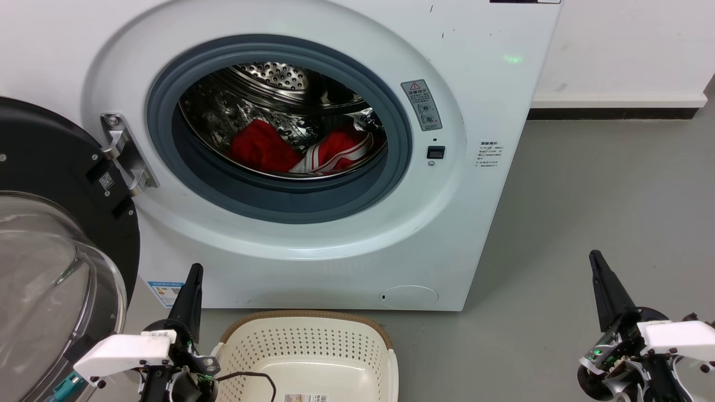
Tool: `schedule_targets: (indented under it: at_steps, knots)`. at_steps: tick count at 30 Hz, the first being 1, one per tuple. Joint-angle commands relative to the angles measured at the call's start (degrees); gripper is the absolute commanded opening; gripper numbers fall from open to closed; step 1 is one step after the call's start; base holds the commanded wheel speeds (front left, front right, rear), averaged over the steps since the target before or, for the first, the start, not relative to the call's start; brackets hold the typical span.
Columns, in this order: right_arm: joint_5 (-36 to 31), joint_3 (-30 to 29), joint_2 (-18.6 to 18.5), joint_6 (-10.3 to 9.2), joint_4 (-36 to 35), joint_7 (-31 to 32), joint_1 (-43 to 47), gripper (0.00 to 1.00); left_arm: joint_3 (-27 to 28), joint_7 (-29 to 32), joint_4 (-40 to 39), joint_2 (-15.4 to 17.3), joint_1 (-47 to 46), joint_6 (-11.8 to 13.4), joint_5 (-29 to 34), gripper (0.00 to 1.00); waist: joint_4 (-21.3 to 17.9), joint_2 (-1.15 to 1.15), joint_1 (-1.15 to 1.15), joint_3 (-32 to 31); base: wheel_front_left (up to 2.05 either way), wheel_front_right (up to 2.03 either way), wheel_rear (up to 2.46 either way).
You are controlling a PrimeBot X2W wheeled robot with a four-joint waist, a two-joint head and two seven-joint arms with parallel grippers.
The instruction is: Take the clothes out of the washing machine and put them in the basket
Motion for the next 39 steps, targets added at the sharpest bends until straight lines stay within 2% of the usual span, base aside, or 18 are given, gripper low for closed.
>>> schedule_targets:
  at_steps: [1,15,16,20,32,39]
  knots:
    - [0.2,0.0,-0.3,-0.02,0.1,0.0,-0.7,0.00,0.1,0.1,0.0,-0.1,-0.3,-0.1,-0.1,0.00,0.0,0.00,0.00,0.0,0.00,0.00,0.00]
    - [0.2,0.0,-0.3,-0.02,0.1,0.0,-0.7,0.00,0.1,0.1,0.0,-0.1,-0.3,-0.1,-0.1,0.00,0.0,0.00,0.00,0.0,0.00,0.00,0.00]
    - [0.0,0.0,0.0,0.00,0.1,0.0,0.0,1.00,0.0,0.0,0.1,0.0,0.0,0.0,0.0,1.00,0.0,0.00,0.00,0.0,0.00,0.00,0.00]
    - [0.0,0.1,0.2,-0.01,1.9,0.0,1.8,1.00,-0.3,-0.2,2.1,-0.2,1.8,0.0,0.0,1.00,0.0,0.00,0.00,0.0,0.00,0.00,0.00]
    - [-2.7,-0.2,0.2,-0.01,1.2,-3.2,2.2,1.00,-0.2,-3.4,0.3,-0.1,2.8,0.0,3.8,1.00,-0.1,0.00,0.00,0.1,0.00,0.00,0.00]
    - [-11.6,-1.4,0.1,-0.01,0.7,-5.1,1.6,1.00,2.2,-5.2,-0.1,-0.1,3.1,0.0,9.6,1.00,-0.2,0.00,0.00,0.1,0.00,0.00,0.00]
